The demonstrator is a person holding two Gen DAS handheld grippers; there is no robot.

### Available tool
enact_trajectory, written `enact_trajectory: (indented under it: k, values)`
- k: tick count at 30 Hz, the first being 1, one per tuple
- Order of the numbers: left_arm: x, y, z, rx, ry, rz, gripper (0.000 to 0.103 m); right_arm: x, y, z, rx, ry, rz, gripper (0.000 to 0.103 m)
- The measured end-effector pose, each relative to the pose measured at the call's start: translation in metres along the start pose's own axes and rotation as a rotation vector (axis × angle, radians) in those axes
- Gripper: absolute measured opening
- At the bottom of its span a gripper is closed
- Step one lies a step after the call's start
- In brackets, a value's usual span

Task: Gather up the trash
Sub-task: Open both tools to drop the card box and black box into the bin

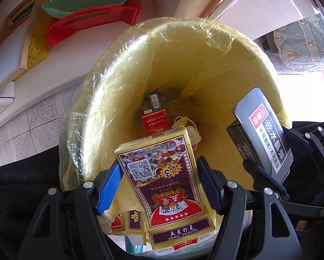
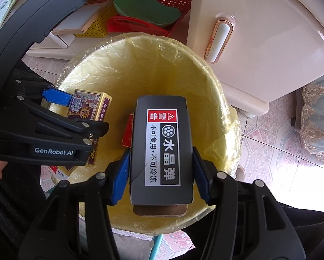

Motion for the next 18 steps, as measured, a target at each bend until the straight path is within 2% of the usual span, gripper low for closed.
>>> enact_trajectory:
  k: [3,5,16,17,18]
  values:
    - [0.0016,-0.0004,0.0022,-0.018,0.028,0.019,0.071,0.0003,0.0003,-0.0008,0.0,-0.001,0.0,0.053]
    - [0.0019,-0.0007,0.0037,-0.023,0.027,0.023,0.077,0.001,-0.0002,-0.0006,-0.001,-0.001,0.002,0.053]
    - [0.0027,0.0001,0.0001,-0.007,-0.026,0.016,0.082,0.0036,-0.0018,-0.0001,0.001,0.0,0.006,0.053]
    - [0.0021,0.0009,-0.0002,-0.005,-0.03,0.016,0.082,0.0037,-0.0021,0.0,0.001,0.002,0.006,0.055]
    - [0.0019,0.0009,-0.0013,-0.002,-0.035,0.013,0.082,0.0038,-0.0024,-0.0002,0.002,0.007,0.006,0.062]
Point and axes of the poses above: each gripper's, at about its wrist camera, not at the fingertips, and x roughly the way its jaws point, z to its left, y to its underside, the point moved 3 cm from there along x, roughly the way its jaws point, and after that the axes turned 4 degrees about -y, right-handed, at the moved point
